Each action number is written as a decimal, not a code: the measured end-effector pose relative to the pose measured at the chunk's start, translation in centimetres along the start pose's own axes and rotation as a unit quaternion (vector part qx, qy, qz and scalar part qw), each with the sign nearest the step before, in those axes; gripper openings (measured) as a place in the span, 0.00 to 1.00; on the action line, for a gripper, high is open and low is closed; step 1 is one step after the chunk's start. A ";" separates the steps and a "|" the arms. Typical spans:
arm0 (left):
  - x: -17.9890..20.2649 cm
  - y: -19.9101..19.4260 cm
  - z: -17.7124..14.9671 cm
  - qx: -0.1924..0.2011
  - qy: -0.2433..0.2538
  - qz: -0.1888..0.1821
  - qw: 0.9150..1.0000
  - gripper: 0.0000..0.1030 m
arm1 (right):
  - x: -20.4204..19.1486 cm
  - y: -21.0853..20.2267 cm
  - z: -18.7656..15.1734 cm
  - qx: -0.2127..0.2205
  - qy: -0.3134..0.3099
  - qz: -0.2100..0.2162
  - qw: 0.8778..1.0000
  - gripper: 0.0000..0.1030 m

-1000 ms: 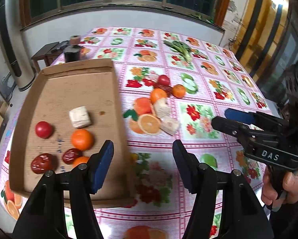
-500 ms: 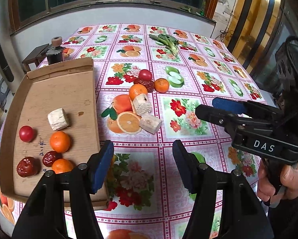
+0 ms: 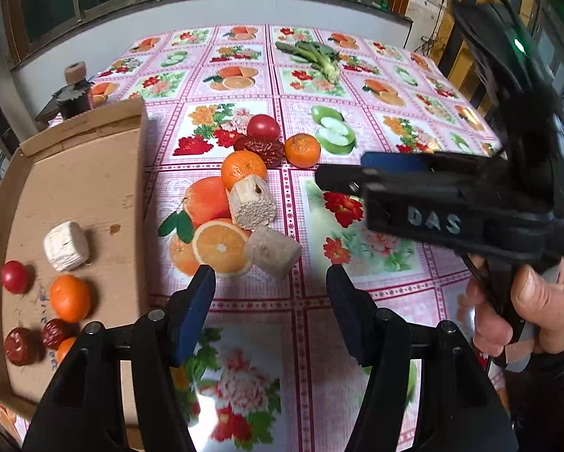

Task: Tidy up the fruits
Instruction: 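Move the left gripper to a yam piece while the right gripper reaches an orange, then grasp the yam piece with the left gripper while the right gripper grasps the orange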

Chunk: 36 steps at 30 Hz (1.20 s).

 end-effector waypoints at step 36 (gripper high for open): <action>-1.8 -1.6 1.0 0.040 0.000 0.013 0.999 0.34 | -2.5 -2.4 0.3 0.028 -0.006 -0.002 1.000 0.30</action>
Point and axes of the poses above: each gripper's, at about its wrist camera, not at the fingertips, and y roughly the way its jaws point, x to its right, z to its top, the point moved 4 cm from there along y, roughly the way its jaws point, and after that the axes turned 10 degrees about x, right-handed, at the moved point
